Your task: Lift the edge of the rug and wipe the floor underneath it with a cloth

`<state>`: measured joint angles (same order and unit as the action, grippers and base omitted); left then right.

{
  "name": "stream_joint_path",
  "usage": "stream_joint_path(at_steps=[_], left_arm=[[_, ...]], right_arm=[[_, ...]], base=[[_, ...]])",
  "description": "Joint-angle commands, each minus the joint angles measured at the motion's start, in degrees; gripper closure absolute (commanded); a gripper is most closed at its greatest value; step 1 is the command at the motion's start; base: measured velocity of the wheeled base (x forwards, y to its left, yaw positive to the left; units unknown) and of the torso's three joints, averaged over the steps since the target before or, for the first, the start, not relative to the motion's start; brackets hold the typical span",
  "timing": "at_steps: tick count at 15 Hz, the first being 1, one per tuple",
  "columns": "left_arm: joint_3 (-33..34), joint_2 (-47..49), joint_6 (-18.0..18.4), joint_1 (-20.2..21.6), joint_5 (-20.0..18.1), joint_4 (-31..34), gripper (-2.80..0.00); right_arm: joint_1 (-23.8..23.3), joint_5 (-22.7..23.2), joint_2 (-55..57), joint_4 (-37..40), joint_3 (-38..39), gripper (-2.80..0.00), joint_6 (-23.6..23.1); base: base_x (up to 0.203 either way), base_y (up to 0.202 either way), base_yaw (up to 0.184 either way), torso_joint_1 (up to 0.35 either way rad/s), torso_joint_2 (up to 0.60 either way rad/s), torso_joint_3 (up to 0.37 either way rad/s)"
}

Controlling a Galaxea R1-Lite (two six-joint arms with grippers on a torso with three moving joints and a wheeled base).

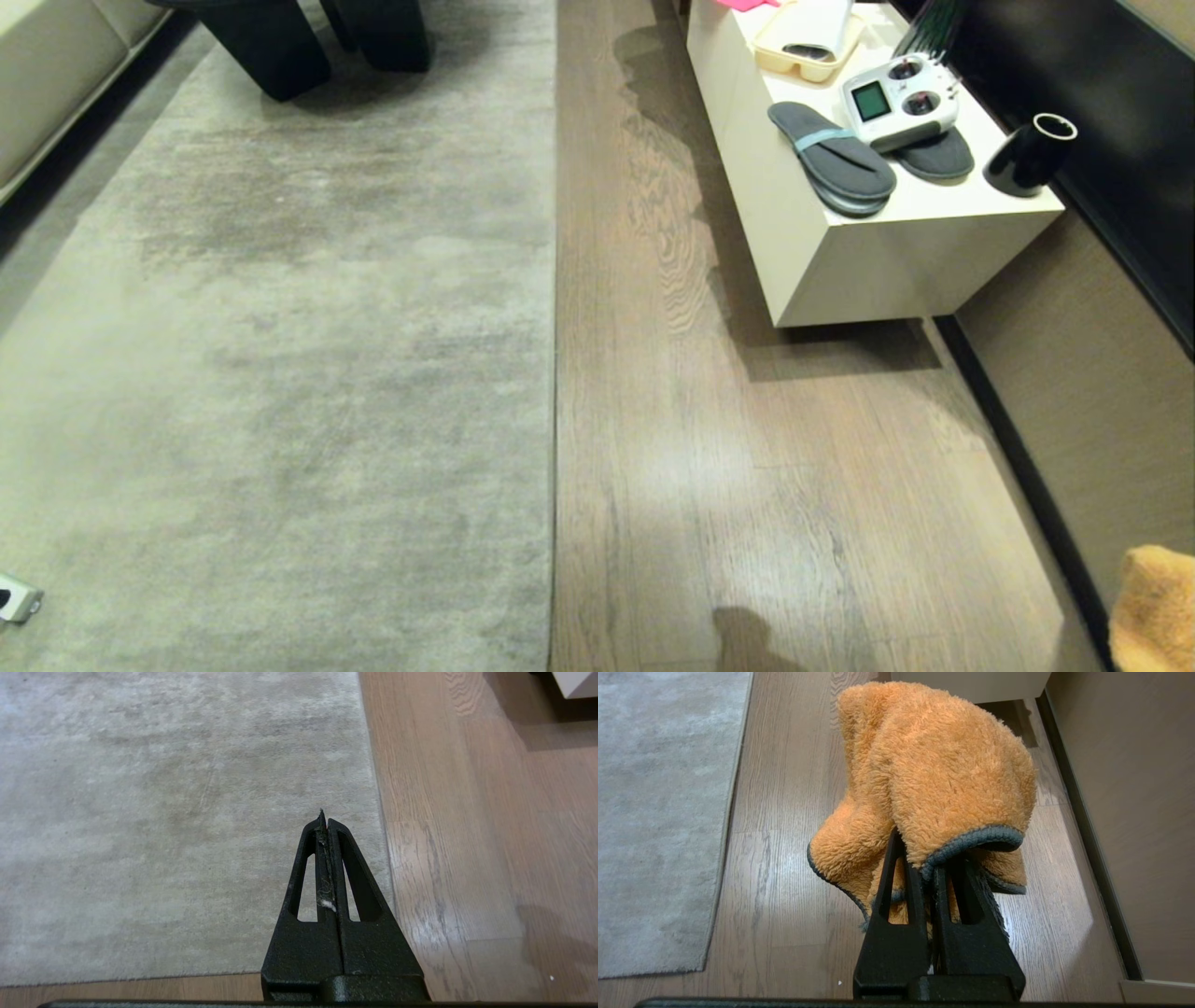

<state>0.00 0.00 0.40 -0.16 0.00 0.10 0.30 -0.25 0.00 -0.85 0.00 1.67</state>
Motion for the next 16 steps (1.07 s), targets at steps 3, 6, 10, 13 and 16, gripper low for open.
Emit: stream_joint_path(at_steps=[3, 6, 10, 13, 16], left_arm=[[0.00, 0.00, -0.05, -0.02, 0.00, -0.01, 0.00], [0.00, 0.00, -0.05, -0.02, 0.00, -0.02, 0.00], [0.00, 0.00, -0.05, -0.02, 0.00, -0.02, 0.00], [0.00, 0.07, -0.05, -0.07, 0.00, -0.01, 0.00], [0.00, 0.00, -0.05, -0.02, 0.00, -0.10, 0.00]], right_arm=[[0.05, -0.01, 0.09, -0.03, 0.00, 0.00, -0.09], [0.05, -0.01, 0.09, -0.03, 0.00, 0.00, -0.20], [0.05, -0.12, 1.78, 1.72, -0.23, 0.00, -0.53], [0.18, -0.14, 8.81, 1.83, -0.46, 0.00, -0.98], [2.96, 0.19, 17.39, 1.94, -2.81, 0.00, 0.05]], base=[[0.000, 0.000, 0.000, 0.000, 0.00, 0.000], [0.000, 0.000, 0.000, 0.000, 0.00, 0.000], [0.000, 0.000, 0.000, 0.000, 0.00, 0.000], [0.000, 0.000, 0.000, 0.000, 0.00, 0.000], [0.000, 0.000, 0.000, 0.000, 0.00, 0.000]])
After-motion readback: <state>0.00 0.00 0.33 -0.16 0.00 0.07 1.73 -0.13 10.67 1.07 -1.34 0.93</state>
